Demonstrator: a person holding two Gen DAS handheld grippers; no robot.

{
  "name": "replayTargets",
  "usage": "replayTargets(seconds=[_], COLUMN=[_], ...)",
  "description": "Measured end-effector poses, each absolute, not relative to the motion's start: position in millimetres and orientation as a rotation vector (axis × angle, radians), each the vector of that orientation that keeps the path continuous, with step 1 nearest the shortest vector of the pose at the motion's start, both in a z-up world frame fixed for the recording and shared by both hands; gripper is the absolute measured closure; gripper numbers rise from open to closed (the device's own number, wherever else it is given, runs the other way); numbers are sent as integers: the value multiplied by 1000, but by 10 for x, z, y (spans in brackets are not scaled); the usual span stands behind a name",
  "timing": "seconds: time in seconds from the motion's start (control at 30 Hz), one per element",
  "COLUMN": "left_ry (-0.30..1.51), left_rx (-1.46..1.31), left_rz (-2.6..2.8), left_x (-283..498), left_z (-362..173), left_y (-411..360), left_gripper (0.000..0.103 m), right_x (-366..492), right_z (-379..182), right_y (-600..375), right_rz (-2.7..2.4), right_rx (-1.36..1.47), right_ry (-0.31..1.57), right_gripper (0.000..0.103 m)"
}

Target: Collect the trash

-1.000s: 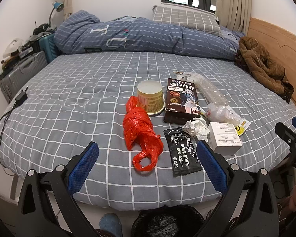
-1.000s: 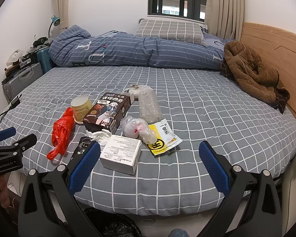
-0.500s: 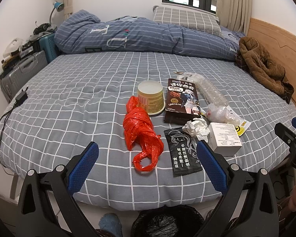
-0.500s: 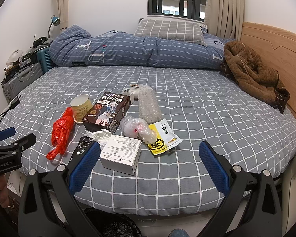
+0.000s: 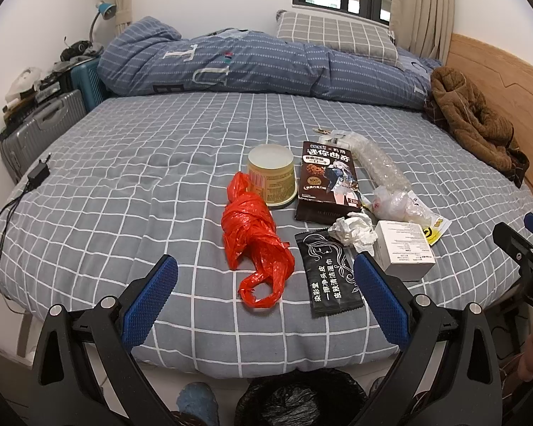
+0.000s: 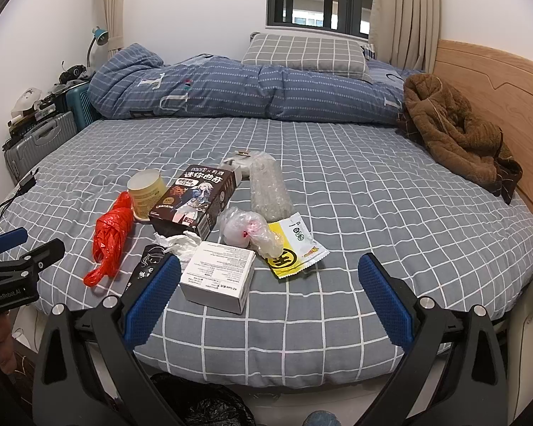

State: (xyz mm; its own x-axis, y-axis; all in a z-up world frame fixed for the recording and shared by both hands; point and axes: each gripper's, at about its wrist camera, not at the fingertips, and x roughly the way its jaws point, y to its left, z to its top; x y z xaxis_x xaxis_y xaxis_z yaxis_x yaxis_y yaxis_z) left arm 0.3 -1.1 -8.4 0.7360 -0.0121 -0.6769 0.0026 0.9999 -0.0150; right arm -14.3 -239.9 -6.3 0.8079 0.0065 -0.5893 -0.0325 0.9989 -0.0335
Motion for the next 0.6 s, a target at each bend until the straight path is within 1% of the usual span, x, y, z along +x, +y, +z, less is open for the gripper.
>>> replayTargets(seconds=[0.4,0.6], left_ry=[750,781], left_rx=[-12,-15], left_rz=[2,31], left_x=[12,167], left_z=[-77,-200], left_y=[11,159], left_gripper=[6,6], right_x=[-126,39], right_z=[-69,-255], right_y=[-2394,-2227], right_rz=[23,43], right_rx=[-42,-80], right_ry=[631,671], right_gripper=[7,7])
